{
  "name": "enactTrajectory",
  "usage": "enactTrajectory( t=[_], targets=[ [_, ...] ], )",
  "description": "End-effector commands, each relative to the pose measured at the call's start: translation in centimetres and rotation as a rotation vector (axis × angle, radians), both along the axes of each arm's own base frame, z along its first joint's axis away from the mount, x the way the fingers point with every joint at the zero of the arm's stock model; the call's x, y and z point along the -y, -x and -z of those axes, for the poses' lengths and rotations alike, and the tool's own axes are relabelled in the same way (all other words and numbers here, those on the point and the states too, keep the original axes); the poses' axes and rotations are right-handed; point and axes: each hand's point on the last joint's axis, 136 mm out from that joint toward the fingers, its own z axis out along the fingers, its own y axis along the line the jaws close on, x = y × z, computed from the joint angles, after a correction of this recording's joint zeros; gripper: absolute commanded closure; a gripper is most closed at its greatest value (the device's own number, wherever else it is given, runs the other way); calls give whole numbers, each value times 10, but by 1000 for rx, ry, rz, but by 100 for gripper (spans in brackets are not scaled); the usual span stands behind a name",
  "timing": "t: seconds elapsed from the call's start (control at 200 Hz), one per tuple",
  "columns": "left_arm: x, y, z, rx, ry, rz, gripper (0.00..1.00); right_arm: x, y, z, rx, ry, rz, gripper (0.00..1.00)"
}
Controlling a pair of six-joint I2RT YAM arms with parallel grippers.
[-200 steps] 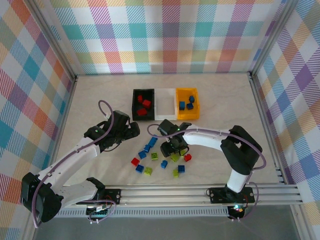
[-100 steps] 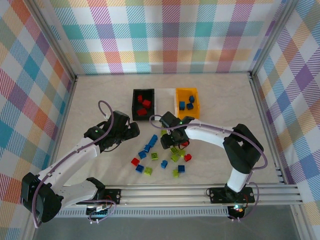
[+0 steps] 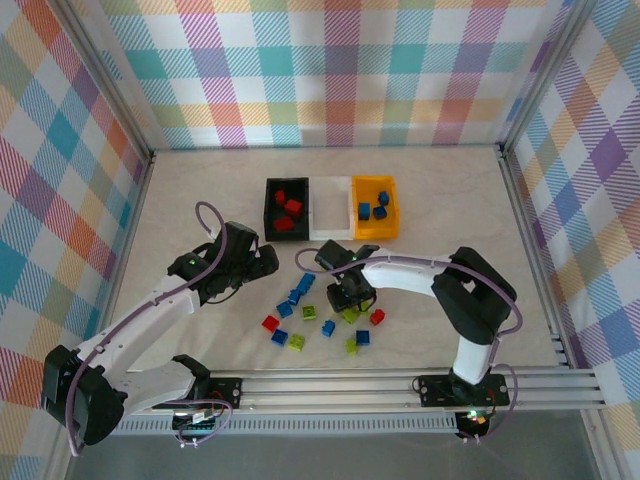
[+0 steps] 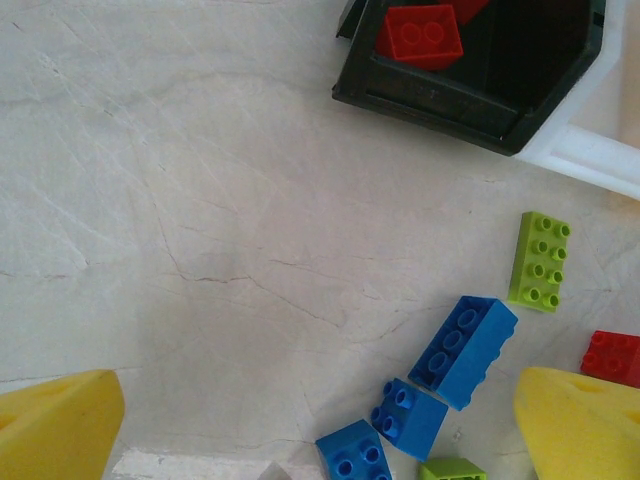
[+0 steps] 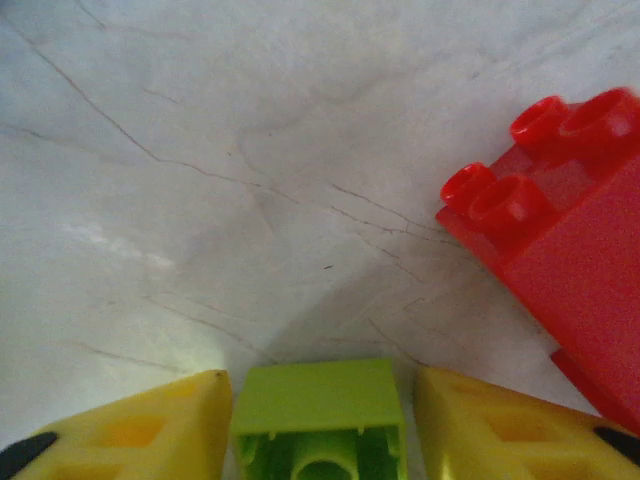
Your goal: Sort the legos into containers by color
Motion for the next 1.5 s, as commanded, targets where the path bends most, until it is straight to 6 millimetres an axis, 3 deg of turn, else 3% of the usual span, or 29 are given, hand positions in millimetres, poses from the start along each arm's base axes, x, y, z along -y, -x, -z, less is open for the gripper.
enactTrajectory(
  t=[0.0,0.115,0.29,0.41,0.52,0.595,0.76,0.965,1.08,1.19,1.335,1.495],
  targets=[
    [-2,0,0,6,5,-5,0,0,-1,3,3,16,5,55],
    [-2,0,0,3,7,-3,0,-8,-7,-9,38,-30,-3,61],
    [-2,1,0,6,11,-2,0,-23,-27,-54,130,-142,-9,65],
    [-2,2,1,1,13,-1,0,-37,-59,-95,196,-241,5,65],
    [-1,5,1,-3,25,5,0,-54,-98,-121,243,-314,24,65],
    [-1,8,4,-16,28,4,0,-65,-126,-125,257,-339,47,65],
    [0,17,11,-44,42,26,0,-69,-190,-121,275,-375,154,63],
    [5,24,17,-71,57,63,0,-64,-238,-109,293,-329,247,58],
    [8,26,18,-79,64,89,0,-62,-249,-108,295,-358,292,44],
    [18,24,13,-70,91,136,0,-66,-253,-128,331,-407,283,31],
    [44,12,-4,-38,110,223,0,-60,-240,-158,374,-457,282,30],
    [85,-12,-8,-42,80,309,4,-29,-207,-164,394,-450,319,30]
  ],
)
